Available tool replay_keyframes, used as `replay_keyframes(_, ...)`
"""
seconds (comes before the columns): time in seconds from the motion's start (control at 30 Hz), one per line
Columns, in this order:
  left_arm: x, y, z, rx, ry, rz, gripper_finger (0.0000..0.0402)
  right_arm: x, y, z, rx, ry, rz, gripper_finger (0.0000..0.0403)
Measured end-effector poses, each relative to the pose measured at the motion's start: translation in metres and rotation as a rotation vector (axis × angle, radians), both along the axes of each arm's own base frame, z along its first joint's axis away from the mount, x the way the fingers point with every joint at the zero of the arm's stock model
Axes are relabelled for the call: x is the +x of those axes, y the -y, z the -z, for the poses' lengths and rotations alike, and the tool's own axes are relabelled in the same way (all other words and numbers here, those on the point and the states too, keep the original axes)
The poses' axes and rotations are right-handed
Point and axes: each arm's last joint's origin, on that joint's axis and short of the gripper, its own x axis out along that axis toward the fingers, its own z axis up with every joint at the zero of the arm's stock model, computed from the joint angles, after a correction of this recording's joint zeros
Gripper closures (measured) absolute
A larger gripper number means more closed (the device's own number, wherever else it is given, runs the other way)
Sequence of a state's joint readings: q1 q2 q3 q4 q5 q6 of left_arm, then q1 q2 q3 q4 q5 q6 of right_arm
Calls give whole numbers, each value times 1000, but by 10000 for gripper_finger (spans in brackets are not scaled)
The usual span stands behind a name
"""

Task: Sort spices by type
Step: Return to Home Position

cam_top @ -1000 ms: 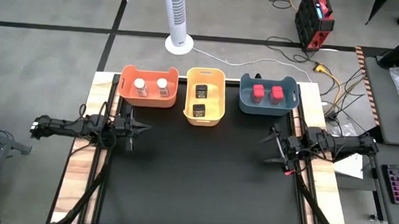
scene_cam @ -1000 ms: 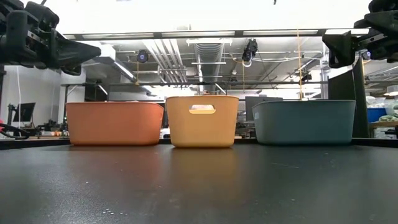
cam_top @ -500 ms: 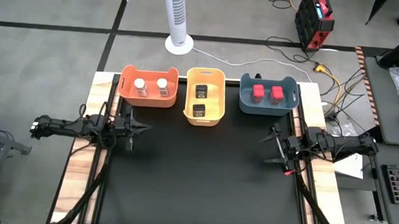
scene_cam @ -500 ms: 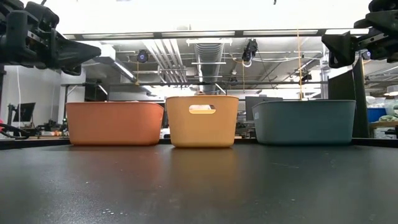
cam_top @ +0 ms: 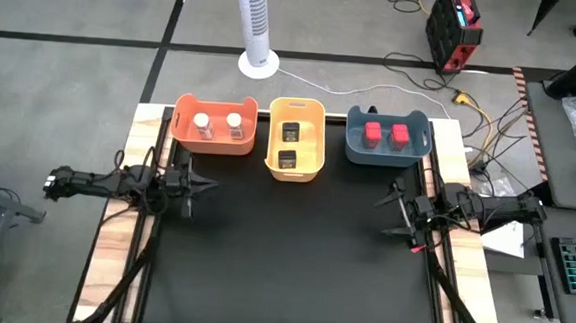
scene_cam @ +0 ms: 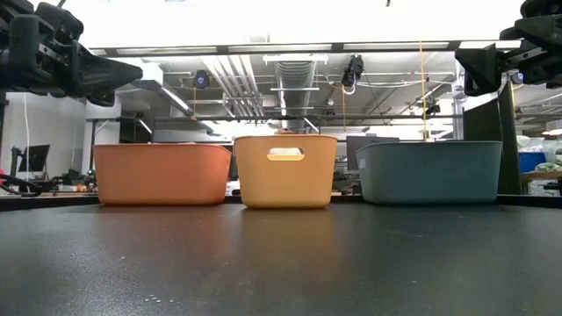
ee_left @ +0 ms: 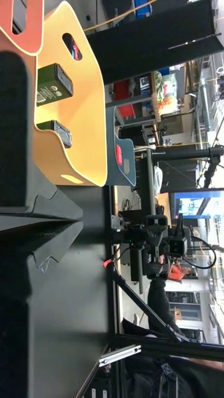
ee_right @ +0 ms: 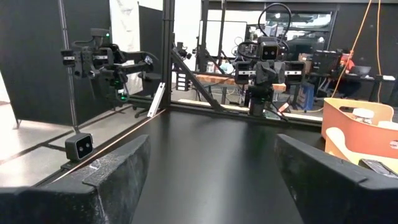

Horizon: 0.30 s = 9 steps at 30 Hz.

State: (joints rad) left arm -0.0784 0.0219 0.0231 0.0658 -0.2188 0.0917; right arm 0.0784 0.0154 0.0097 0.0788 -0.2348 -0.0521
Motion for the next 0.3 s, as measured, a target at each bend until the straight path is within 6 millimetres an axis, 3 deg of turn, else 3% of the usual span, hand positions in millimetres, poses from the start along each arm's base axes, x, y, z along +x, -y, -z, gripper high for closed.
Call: replay_keyframes(0.3,0,0,0,0,0,0,402,0,0,0,0,0,0,55)
